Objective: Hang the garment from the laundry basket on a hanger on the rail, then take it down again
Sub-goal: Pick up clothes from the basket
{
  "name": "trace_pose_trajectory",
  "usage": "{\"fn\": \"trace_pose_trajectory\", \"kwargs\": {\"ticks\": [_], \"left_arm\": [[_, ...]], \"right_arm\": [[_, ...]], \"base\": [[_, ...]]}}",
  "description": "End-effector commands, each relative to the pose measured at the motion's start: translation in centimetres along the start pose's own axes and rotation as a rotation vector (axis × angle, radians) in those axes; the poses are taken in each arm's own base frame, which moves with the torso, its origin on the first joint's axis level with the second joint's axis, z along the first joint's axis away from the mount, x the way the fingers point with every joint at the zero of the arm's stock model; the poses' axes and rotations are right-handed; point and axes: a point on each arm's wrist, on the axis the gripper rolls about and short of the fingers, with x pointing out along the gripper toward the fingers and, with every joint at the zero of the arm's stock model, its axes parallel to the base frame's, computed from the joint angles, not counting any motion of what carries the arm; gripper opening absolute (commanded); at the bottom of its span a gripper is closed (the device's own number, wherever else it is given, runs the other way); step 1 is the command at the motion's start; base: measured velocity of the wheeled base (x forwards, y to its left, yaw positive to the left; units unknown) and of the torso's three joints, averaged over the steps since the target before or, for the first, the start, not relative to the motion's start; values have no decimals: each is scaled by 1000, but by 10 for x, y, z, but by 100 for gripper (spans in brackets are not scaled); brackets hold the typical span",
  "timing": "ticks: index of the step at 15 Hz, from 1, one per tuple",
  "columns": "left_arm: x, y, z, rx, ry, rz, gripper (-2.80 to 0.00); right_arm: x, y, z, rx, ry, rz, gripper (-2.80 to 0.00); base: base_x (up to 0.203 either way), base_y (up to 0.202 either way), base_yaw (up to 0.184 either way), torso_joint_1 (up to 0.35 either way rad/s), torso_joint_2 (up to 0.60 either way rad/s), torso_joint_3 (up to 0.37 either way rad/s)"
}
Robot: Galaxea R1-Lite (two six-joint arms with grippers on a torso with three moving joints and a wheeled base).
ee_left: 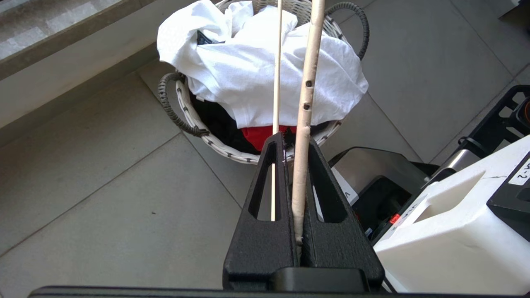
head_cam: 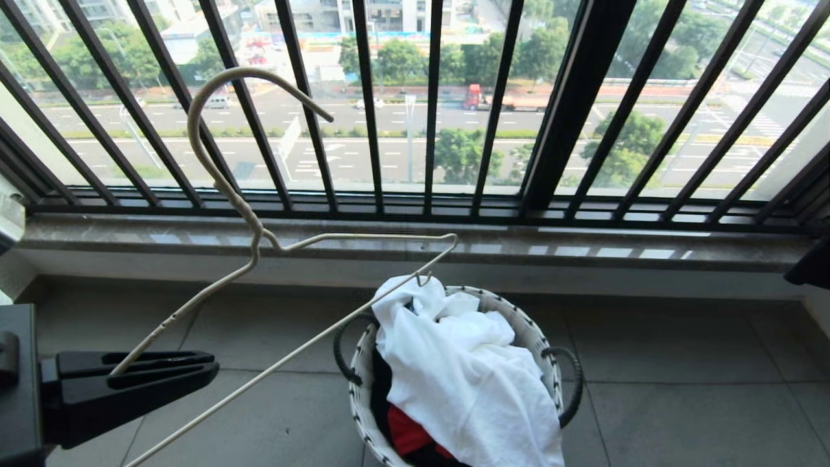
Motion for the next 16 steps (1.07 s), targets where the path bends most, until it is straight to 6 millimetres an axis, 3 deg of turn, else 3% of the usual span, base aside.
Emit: {"fn": "trace_pose_trajectory", "kwargs": {"ticks": [1, 7, 16], "left_arm": [[-1, 0, 0, 1, -3, 0, -280], [2, 0, -4, 4, 17, -1, -280], [3, 0, -2, 1, 3, 1, -280]], "right_arm": [[0, 0, 0, 0, 1, 0, -280], [0, 0, 0, 0, 1, 0, -280], [0, 0, 0, 0, 1, 0, -280]], "base": [[0, 0, 0, 5, 0, -200], [0, 0, 0, 4, 1, -186], [0, 0, 0, 0, 1, -17]]}}
